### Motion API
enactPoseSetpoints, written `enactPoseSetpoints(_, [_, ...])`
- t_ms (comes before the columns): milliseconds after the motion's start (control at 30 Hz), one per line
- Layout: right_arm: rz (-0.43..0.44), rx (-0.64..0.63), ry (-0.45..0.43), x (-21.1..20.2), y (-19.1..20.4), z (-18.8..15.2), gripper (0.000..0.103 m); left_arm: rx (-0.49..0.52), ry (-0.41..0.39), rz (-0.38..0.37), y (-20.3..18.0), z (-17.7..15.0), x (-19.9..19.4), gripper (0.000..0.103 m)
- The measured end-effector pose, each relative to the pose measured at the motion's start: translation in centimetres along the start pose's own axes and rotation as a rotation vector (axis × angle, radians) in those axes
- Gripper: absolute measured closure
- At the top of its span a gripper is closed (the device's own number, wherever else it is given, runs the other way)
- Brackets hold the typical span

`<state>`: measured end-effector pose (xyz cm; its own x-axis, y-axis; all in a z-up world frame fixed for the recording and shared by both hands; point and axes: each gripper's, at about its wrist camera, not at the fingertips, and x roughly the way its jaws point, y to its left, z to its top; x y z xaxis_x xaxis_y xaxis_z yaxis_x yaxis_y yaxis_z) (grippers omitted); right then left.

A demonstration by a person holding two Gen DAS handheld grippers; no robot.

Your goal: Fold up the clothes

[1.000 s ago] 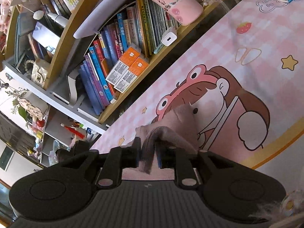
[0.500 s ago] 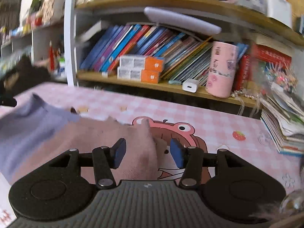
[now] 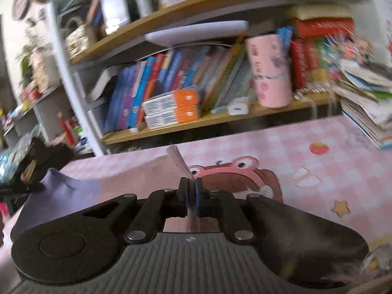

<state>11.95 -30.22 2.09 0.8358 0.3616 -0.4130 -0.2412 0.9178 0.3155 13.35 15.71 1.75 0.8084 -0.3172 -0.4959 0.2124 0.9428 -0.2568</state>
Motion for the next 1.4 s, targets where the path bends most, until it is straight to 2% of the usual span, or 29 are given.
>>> enactPoseSetpoints(133, [-0.085,-0.055,0.149,3.8,-0.1,-1.7,0.097,0.021,0.015,0.011,-0.2,0.2,0.5,0.096])
enactPoseSetpoints(300, [-0.092,-0.111,0.127,3.0,0.5,-1.1,0.090,0.047,0.034,0.025,-0.5,0.4,1.1,0.085])
enactPoseSetpoints(367, [-0.091,-0.160,0.115,2.6,0.9,-0.6,0.089,0.058,0.041,0.031,-0.6,0.5,1.3,0.072])
enactPoseSetpoints(433, [-0.095,-0.190,0.109,2.6,1.4,-0.1,0.088,0.068,0.049,0.037,-0.7,0.6,1.5,0.067])
enactPoseSetpoints(533, [-0.106,-0.204,0.127,3.5,1.8,0.3,0.087,0.088,0.121,0.069,-1.2,0.6,3.5,0.067])
enactPoseSetpoints(567, [-0.109,-0.207,0.142,4.0,1.9,0.2,0.087,0.090,0.140,0.077,-1.3,0.5,4.0,0.070])
enactPoseSetpoints(600, [-0.111,-0.208,0.156,4.5,1.9,0.0,0.088,0.076,0.138,0.073,-1.1,0.4,4.1,0.075])
enactPoseSetpoints(633, [-0.103,-0.196,0.169,4.8,1.7,-0.1,0.092,0.047,0.122,0.061,-0.7,0.4,3.7,0.093])
enactPoseSetpoints(667, [-0.096,-0.183,0.179,5.1,1.6,-0.3,0.098,0.019,0.105,0.049,-0.4,0.3,3.4,0.098])
enactPoseSetpoints(767, [-0.064,-0.121,0.104,3.8,1.2,0.0,0.098,-0.061,0.017,0.007,0.5,0.5,1.4,0.098])
enactPoseSetpoints(800, [-0.058,-0.105,0.090,3.5,1.1,0.1,0.098,-0.074,0.010,0.005,0.7,0.5,1.2,0.098])
enactPoseSetpoints(900, [-0.090,-0.126,0.152,5.0,1.2,-0.5,0.098,-0.074,0.099,0.041,1.2,-0.2,3.2,0.097])
enactPoseSetpoints(1100, [-0.100,-0.099,0.161,4.8,0.8,-0.8,0.094,-0.130,0.111,0.020,2.2,-0.5,3.0,0.091])
enactPoseSetpoints(1133, [-0.103,-0.093,0.158,4.4,0.8,-0.7,0.092,-0.132,0.100,0.020,2.1,-0.5,2.3,0.086])
enactPoseSetpoints(1167, [-0.092,-0.090,0.151,3.5,0.8,-0.8,0.088,-0.138,0.084,0.019,2.1,-0.6,1.5,0.077])
enactPoseSetpoints(1200, [-0.080,-0.087,0.145,2.7,0.8,-0.8,0.079,-0.151,0.071,0.010,2.1,-0.8,0.6,0.071])
enactPoseSetpoints(1233, [-0.067,-0.084,0.139,1.9,0.8,-0.8,0.073,-0.170,0.058,-0.007,2.2,-1.2,-0.2,0.058])
enactPoseSetpoints(1267, [-0.051,-0.071,0.151,1.3,0.6,-1.1,0.067,-0.191,0.057,-0.022,2.4,-1.6,-0.9,0.048])
enactPoseSetpoints(1400, [-0.023,0.014,0.219,-0.5,-0.7,-2.2,0.068,-0.244,0.114,-0.049,2.8,-3.3,-2.0,0.049])
